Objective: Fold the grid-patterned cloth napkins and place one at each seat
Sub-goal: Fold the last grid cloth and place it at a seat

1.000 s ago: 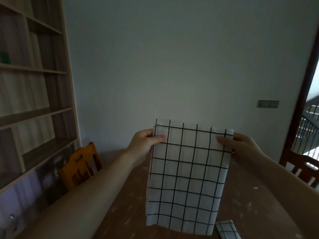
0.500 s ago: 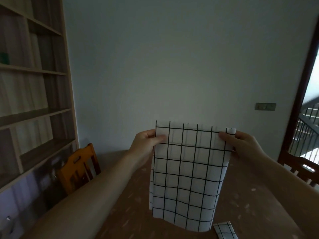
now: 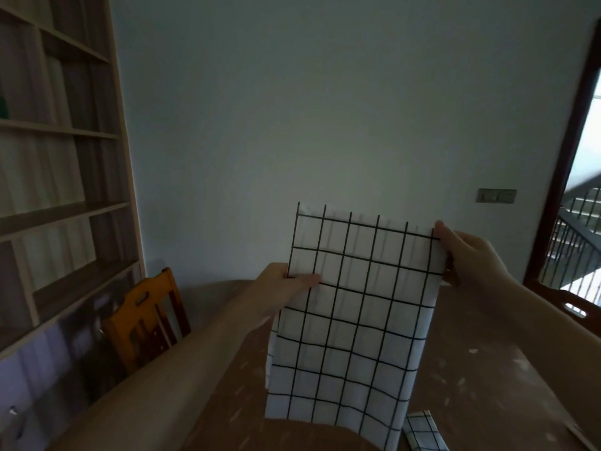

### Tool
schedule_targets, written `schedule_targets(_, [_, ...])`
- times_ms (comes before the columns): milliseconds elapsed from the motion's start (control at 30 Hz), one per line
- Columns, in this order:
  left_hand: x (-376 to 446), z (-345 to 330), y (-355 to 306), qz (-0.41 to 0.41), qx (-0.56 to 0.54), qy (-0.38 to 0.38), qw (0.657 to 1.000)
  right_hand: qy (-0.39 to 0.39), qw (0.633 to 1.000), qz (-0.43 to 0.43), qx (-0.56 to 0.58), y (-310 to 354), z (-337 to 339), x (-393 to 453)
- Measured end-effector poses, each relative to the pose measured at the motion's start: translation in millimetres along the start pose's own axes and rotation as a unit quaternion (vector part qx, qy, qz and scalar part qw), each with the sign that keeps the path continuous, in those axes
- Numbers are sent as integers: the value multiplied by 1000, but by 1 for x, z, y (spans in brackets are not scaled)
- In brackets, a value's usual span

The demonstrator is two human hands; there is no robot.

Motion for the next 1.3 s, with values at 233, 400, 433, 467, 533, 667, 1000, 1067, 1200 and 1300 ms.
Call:
schedule_targets(233, [1, 1, -8, -24, -26, -39, 999, 101, 994, -20, -44, -4, -1, -7])
schedule_targets(400, [1, 11, 3, 50, -10, -19, 998, 196, 964, -41, -177, -22, -5, -21])
schedule_targets(433, [-1, 10, 9, 73, 20, 15, 997, 178, 970, -45, -159, -23, -3, -19])
schedule_targets(467, [-3, 9, 15, 77, 54, 45, 994, 165, 975, -53, -140, -25, -2, -17])
schedule_targets(533, [-8, 6, 21, 63, 75, 65, 993, 166, 976, -87, -113, -32, 3, -13])
schedule_targets(667, [-11, 8, 29, 63, 50, 37, 996, 266, 928, -157, -208, -51, 11, -23])
schedule_targets(1000, [-4, 1, 34, 96, -42, 42, 994, 227, 950, -212, -38, -69, 26, -19])
schedule_targets(1067, [-3, -2, 33, 100, -85, 43, 990, 187, 955, -227, 19, -68, 29, -18])
schedule_targets(1200, [-2, -9, 27, 87, -109, 43, 989, 150, 960, -227, 60, -61, 34, -15])
schedule_targets(1300, [1, -10, 20, 72, -96, 54, 991, 152, 965, -207, 48, -62, 41, -12])
Point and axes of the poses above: each hand's wrist, its own x-axis towards the middle knuckle, its own z-axis out of the back of the hand, y = z × x, the point moved 3 cm from there along x, towards the middle knuckle, and after that the axes turned 5 degrees about x, right-handed, at the moved point
